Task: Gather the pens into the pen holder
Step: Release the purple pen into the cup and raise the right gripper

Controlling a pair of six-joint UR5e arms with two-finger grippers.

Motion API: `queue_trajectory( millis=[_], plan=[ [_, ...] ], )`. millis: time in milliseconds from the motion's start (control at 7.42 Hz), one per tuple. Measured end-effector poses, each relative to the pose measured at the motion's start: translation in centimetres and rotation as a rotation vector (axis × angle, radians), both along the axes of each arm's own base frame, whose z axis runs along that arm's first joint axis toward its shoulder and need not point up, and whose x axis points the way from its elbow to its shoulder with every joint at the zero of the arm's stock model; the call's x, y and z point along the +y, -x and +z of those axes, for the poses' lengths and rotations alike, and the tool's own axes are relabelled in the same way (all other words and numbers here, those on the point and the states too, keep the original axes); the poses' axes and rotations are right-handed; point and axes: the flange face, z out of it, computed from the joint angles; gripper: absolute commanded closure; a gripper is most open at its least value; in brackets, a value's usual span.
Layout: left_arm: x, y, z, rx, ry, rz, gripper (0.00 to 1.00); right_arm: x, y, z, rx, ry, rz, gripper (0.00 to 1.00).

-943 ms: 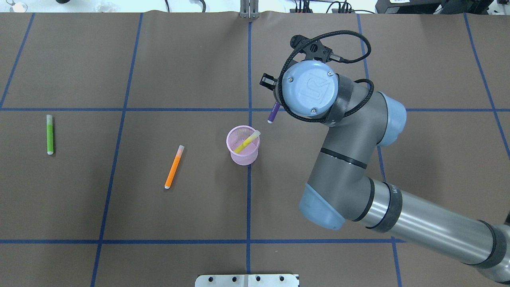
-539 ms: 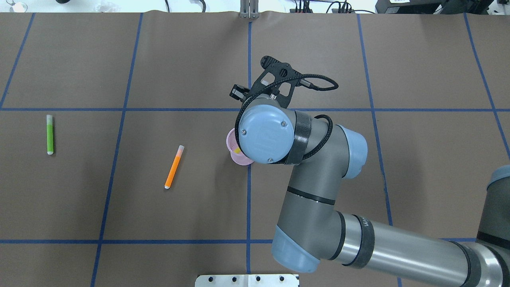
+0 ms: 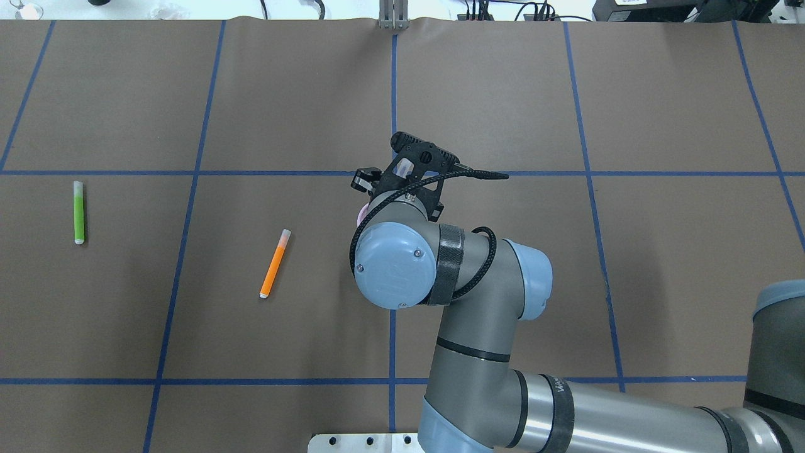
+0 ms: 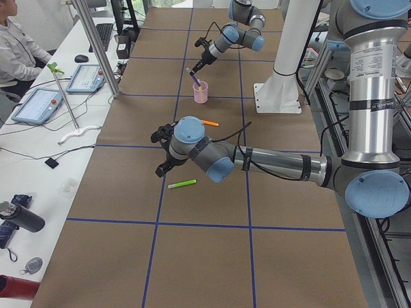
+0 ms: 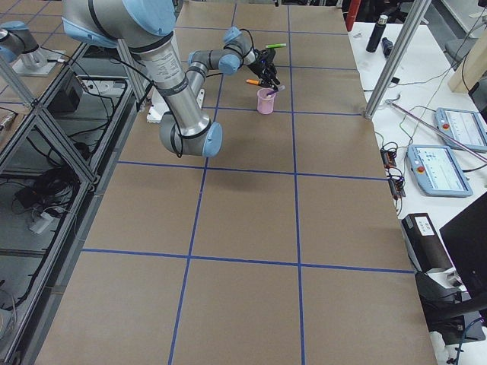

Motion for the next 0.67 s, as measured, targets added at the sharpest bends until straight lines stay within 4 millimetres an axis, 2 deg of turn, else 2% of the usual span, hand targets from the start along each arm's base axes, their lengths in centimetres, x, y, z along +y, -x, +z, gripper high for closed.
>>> queue_trajectory(
  millis=[269, 404, 673],
  plan=[
    [0.0, 0.0, 0.0, 0.001, 0.001, -0.001, 0.00, -0.2, -0.4, -0.6, 0.000, -0.003, -0.025, 0.01],
    [-0.1, -0.1, -0.3, 0.010, 0.013, -0.011, 0.00, -1.4, -1.7, -0.9, -0.009, 0.014, -0.056, 0.01],
    [-0.8, -1.8, -1.8, 0.066, 0.108, -0.060, 0.00, -6.8, -6.6, -0.6, -0.018, 0.079, -0.155, 0.01]
  ],
)
